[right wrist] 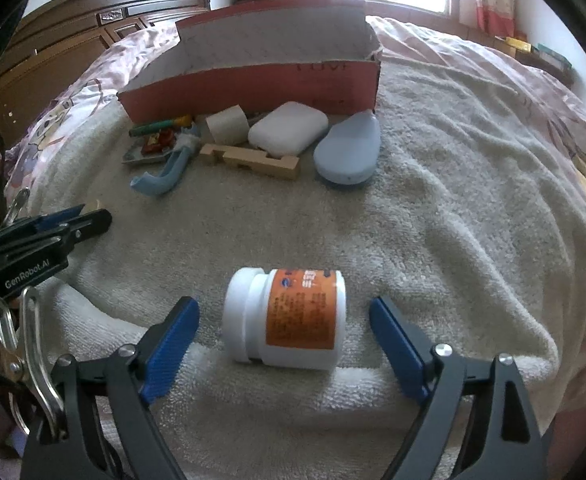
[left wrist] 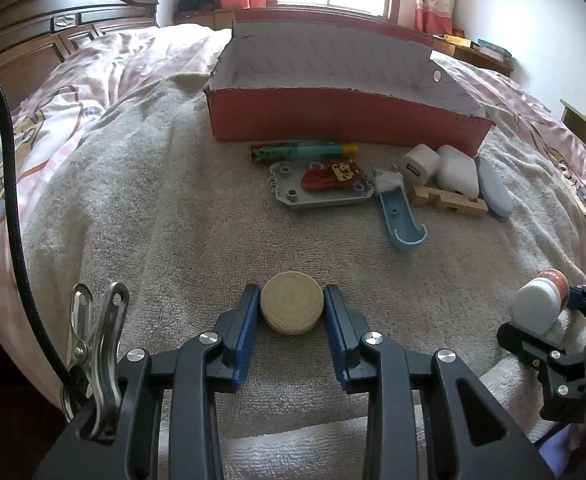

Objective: Organize rigid objects
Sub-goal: 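Grasp the white pill bottle with the right tool while the left tool lifts the disc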

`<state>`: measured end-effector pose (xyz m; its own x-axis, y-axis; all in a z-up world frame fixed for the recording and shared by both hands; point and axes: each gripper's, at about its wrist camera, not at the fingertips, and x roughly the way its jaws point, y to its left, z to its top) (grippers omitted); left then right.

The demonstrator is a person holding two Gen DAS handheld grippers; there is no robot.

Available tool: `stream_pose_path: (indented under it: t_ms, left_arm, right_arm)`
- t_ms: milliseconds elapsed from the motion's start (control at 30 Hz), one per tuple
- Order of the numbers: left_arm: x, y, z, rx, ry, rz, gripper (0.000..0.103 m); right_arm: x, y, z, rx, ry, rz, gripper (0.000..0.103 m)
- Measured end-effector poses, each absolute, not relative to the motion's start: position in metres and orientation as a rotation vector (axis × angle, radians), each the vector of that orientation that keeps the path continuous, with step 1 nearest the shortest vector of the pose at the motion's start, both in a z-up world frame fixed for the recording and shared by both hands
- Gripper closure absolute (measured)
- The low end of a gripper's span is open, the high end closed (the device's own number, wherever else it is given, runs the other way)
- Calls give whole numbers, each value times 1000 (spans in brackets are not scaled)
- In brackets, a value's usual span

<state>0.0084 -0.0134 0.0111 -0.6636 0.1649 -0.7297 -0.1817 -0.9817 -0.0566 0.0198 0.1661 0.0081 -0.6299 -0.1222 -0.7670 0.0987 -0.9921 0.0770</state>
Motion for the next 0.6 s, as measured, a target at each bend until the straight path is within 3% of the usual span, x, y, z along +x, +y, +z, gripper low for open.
stream_pose_path:
  t_ms: [267, 333, 500, 600]
  left_arm:
    - [10, -15, 11, -1168, 27, 2714, 70]
    - [11, -16, 11, -1166, 19, 2712, 70]
    - [12, -16, 12, -1161, 8, 2712, 70]
    - [13, -16, 14, -1158, 2, 2710, 71]
  right_arm:
    - [23, 163, 8, 1290, -21, -2740, 11]
    - [24, 165, 9, 1285, -28, -2755, 17]
    - [27, 170, 14, 1267, -11, -2816, 53]
    - [28, 172, 16, 1248, -31, -2807, 53]
